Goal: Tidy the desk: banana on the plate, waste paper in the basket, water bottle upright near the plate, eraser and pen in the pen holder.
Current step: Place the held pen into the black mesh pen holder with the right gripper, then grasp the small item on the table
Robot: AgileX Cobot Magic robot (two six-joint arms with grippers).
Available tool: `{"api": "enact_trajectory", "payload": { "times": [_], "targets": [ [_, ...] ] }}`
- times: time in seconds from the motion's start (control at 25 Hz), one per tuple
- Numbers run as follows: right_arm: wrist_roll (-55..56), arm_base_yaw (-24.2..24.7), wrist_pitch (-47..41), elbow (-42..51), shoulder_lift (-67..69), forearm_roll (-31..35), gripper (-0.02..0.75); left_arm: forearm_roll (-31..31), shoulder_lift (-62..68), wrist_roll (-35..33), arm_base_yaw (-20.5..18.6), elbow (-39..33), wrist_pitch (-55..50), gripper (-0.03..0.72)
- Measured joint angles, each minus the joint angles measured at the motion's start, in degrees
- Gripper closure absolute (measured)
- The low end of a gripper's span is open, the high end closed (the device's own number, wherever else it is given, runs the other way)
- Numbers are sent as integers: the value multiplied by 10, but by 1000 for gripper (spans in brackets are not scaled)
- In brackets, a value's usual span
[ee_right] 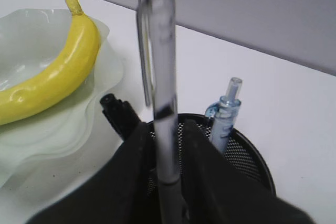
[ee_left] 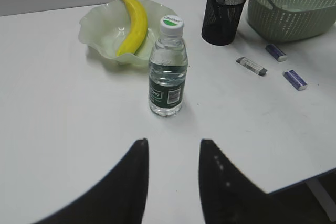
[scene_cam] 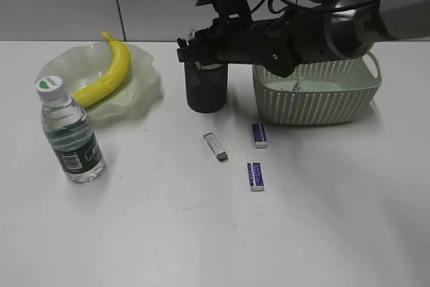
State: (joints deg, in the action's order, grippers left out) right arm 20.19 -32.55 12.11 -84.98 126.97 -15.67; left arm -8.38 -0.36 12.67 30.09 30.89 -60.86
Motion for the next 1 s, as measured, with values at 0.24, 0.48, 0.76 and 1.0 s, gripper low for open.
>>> {"api": "enact_trajectory", "payload": {
  "times": [0.24, 0.48, 0.76, 1.0],
  "targets": [
    [-1, 1, -12, 0, -15, 0, 398, 0, 0, 0, 0, 0, 0, 442],
    [-1, 1, -161, 0, -92, 5, 387, 0, 0, 0, 0, 0, 0, 442],
    [-58, 1, -516, 2, -229, 7, 426, 0, 0, 0, 0, 0, 0, 442],
    [-142, 0, -655, 98, -397, 44, 495, -11, 0, 0, 0, 0, 0, 442]
  ]
}}
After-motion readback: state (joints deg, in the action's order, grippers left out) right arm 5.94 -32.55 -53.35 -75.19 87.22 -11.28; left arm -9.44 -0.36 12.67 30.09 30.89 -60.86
